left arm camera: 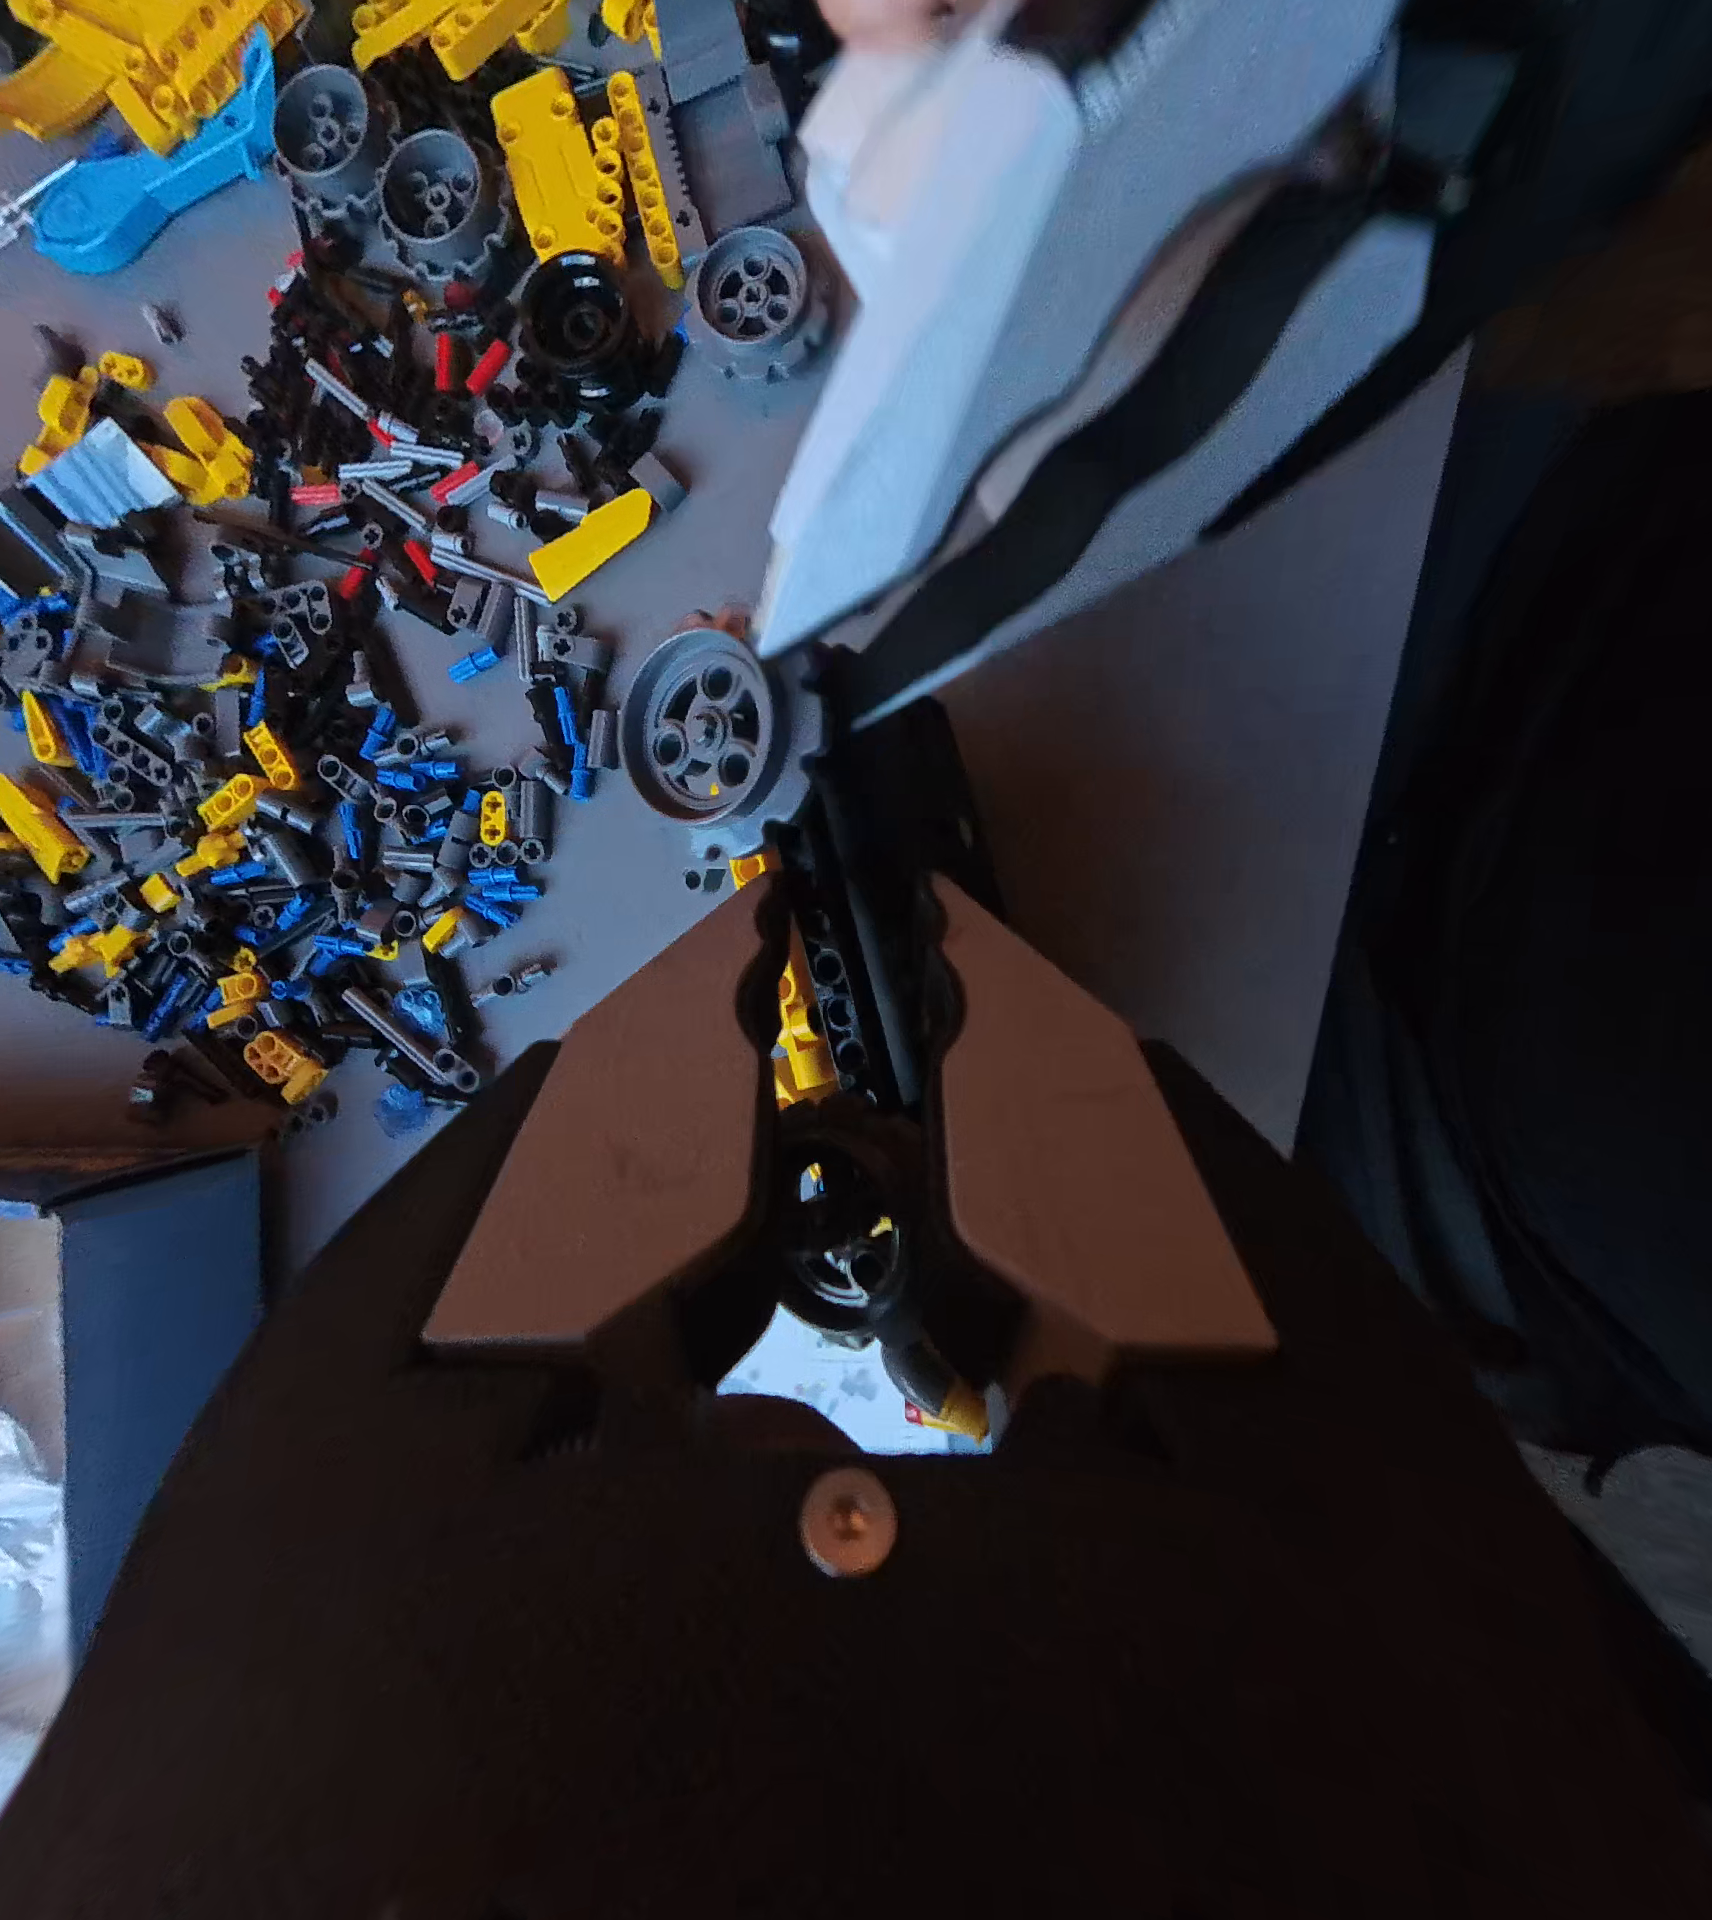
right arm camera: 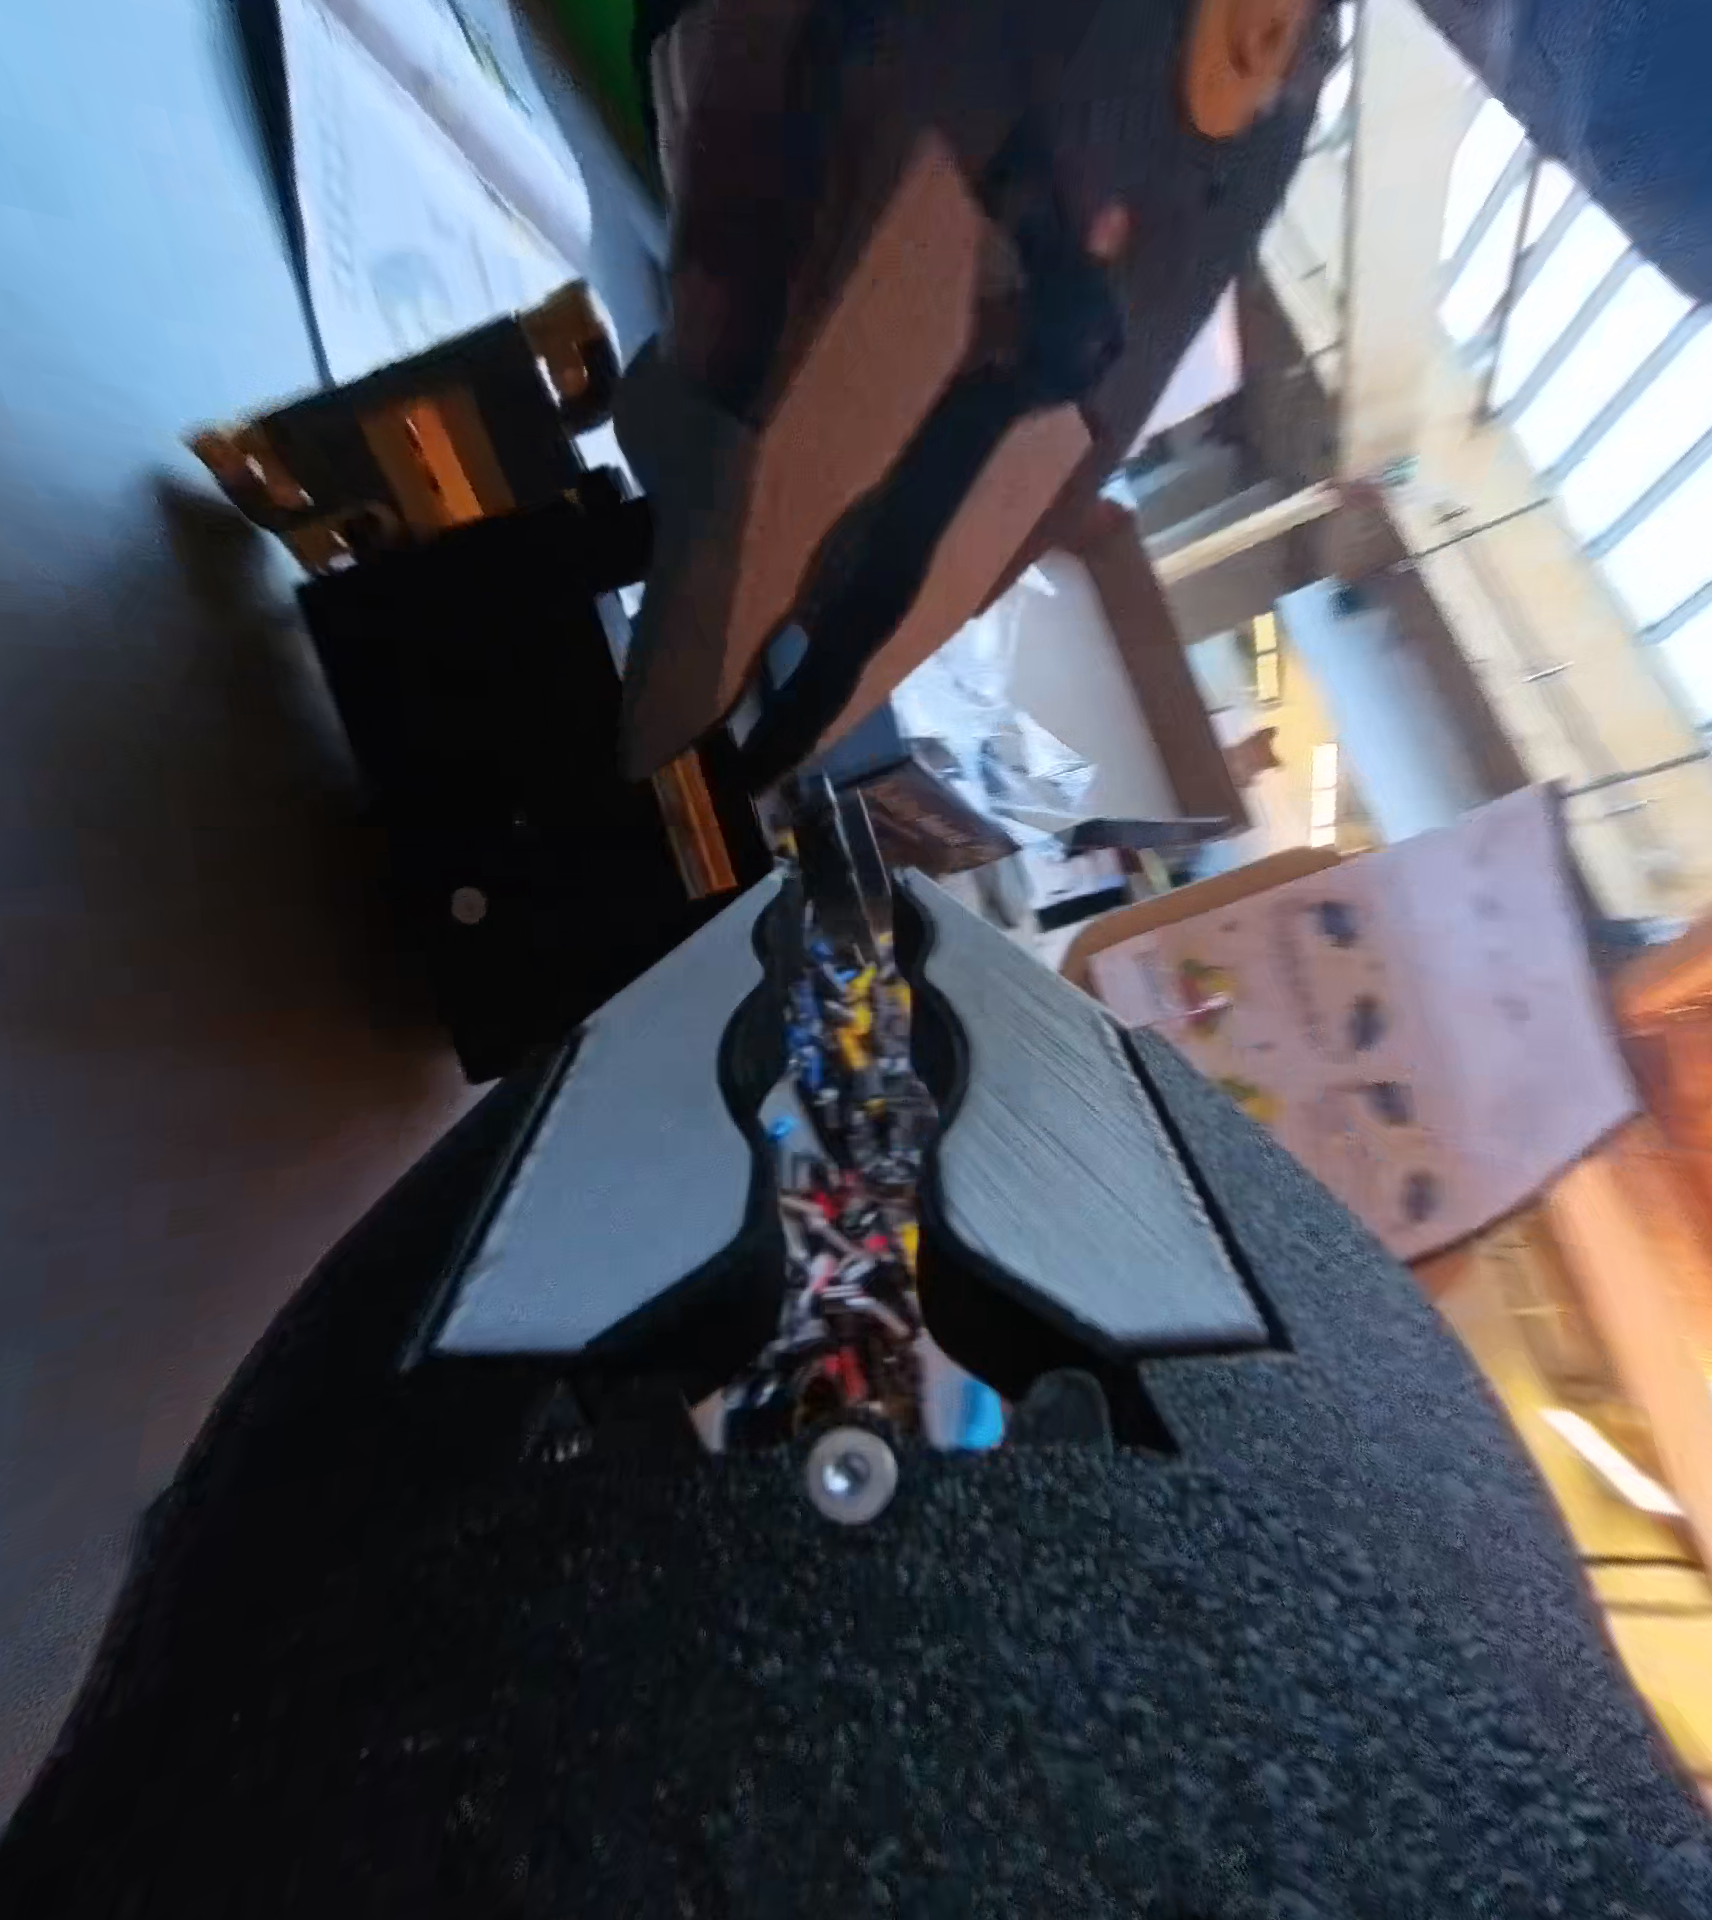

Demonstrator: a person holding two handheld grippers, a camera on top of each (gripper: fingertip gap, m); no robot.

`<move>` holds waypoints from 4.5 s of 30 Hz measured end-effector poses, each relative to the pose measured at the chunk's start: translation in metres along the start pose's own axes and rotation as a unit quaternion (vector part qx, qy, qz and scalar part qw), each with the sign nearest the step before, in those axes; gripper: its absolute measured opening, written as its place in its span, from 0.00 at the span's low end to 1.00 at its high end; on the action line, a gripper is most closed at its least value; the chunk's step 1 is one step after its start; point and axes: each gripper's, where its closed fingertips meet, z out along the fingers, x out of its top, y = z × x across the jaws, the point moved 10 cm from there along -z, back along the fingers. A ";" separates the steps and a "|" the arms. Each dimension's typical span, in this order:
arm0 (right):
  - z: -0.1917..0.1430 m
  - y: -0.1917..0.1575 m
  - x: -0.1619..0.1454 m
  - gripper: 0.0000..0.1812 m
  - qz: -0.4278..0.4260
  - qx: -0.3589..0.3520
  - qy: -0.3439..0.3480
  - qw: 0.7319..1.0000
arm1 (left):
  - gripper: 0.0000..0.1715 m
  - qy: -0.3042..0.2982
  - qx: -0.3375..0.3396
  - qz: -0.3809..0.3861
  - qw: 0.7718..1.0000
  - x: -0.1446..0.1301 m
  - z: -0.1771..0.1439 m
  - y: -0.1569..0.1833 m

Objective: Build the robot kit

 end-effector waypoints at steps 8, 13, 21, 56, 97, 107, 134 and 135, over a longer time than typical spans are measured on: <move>0.001 0.025 -0.036 0.21 0.435 0.208 0.010 0.876 | 0.12 0.001 0.000 0.048 0.999 0.001 0.001 -0.001; 0.011 0.026 -0.048 0.34 0.476 0.244 0.047 0.844 | 0.12 0.015 -0.002 0.057 0.998 -0.002 -0.001 0.002; 0.035 0.019 -0.046 0.18 0.474 0.292 0.086 0.826 | 0.12 0.040 -0.006 0.074 0.996 -0.007 -0.003 0.003; 0.042 0.017 -0.045 0.16 0.508 0.298 0.126 0.798 | 0.25 -0.111 -0.059 0.002 0.992 -0.005 0.027 -0.013; 0.041 0.057 -0.070 0.00 0.562 0.132 0.101 0.810 | 0.22 -0.173 -0.031 0.088 0.981 0.022 0.046 -0.007; 0.029 0.071 -0.087 0.00 0.571 0.084 0.125 0.807 | 0.22 -0.183 0.040 0.125 0.974 0.022 0.049 0.002; 0.009 0.018 -0.032 0.08 0.388 0.228 0.046 0.892 | 0.21 -0.146 -0.062 0.084 0.984 0.010 0.035 -0.009; 0.010 0.018 -0.032 0.08 0.389 0.232 0.043 0.891 | 0.21 -0.146 -0.068 0.082 0.984 0.010 0.035 -0.010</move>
